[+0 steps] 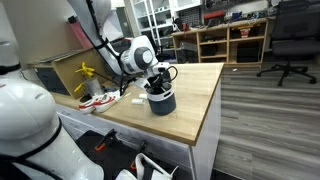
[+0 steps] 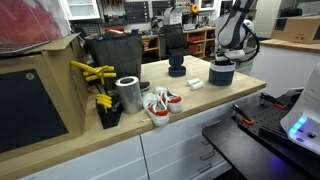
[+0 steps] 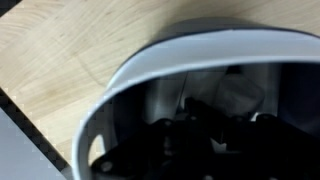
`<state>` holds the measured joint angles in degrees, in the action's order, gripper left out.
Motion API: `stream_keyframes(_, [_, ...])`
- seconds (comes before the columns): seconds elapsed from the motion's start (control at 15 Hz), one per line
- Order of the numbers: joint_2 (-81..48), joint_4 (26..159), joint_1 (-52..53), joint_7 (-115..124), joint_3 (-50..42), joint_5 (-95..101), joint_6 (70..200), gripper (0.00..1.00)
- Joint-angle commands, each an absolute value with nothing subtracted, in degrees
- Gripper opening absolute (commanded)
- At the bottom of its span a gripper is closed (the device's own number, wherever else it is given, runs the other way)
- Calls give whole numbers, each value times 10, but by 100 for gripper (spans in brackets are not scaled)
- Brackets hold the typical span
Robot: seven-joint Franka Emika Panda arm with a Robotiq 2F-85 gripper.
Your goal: Remove the white object from the container
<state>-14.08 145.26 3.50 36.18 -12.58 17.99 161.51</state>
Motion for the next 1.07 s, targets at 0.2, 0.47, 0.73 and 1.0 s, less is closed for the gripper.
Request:
stream_keyframes(0.2, [-69,1437,13,249,-89,61,1533,1])
stream_keyframes(0.47, [-6,1400,1,188,-68,21,1410,1])
stream_keyframes(0.73, [29,1377,-6,182,-52,33,1348,1])
stream_keyframes(1.0, [19,1387,-19,205,-46,82,1354,1])
